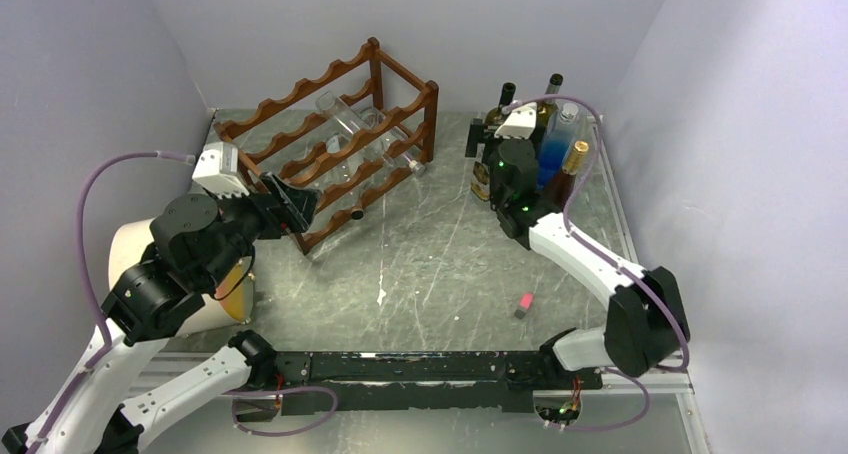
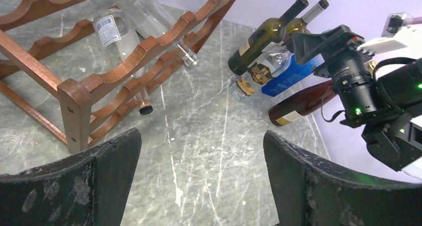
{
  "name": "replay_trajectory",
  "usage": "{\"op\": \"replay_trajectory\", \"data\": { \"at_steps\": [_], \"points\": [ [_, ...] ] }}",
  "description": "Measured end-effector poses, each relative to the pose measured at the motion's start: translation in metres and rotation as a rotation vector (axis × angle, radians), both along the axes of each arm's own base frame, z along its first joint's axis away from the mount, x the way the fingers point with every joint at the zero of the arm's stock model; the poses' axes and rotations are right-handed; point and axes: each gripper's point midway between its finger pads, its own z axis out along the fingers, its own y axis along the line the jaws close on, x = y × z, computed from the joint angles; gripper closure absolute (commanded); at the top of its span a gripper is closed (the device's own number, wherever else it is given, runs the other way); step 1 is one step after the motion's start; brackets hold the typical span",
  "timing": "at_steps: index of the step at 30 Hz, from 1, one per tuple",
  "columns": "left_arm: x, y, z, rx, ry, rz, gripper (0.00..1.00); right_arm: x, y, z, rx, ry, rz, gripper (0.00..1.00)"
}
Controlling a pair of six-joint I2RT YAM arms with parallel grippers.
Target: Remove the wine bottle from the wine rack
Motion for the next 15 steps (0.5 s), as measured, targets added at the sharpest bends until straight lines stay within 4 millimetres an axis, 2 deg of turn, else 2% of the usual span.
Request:
{"op": "replay_trajectory", "data": {
  "at_steps": [4, 7, 11, 15],
  "points": [
    [-0.004, -0.002, -0.002, -0.039, 0.017, -0.008, 0.05, -0.016, 0.006, 0.018, 0.020, 0.009, 0.074, 0.00],
    [-0.007, -0.005, -0.005, -0.075, 0.037, -0.018, 0.05, -0.033, 0.021, 0.030, 0.023, 0.025, 0.147, 0.00],
    [-0.010, -0.010, -0.009, -0.120, 0.065, -0.029, 0.06, -0.062, 0.069, 0.036, -0.012, 0.058, 0.288, 0.00],
    [-0.012, -0.013, -0.013, -0.153, 0.094, -0.036, 0.06, -0.091, 0.121, 0.030, -0.041, 0.102, 0.465, 0.00]
  ]
}}
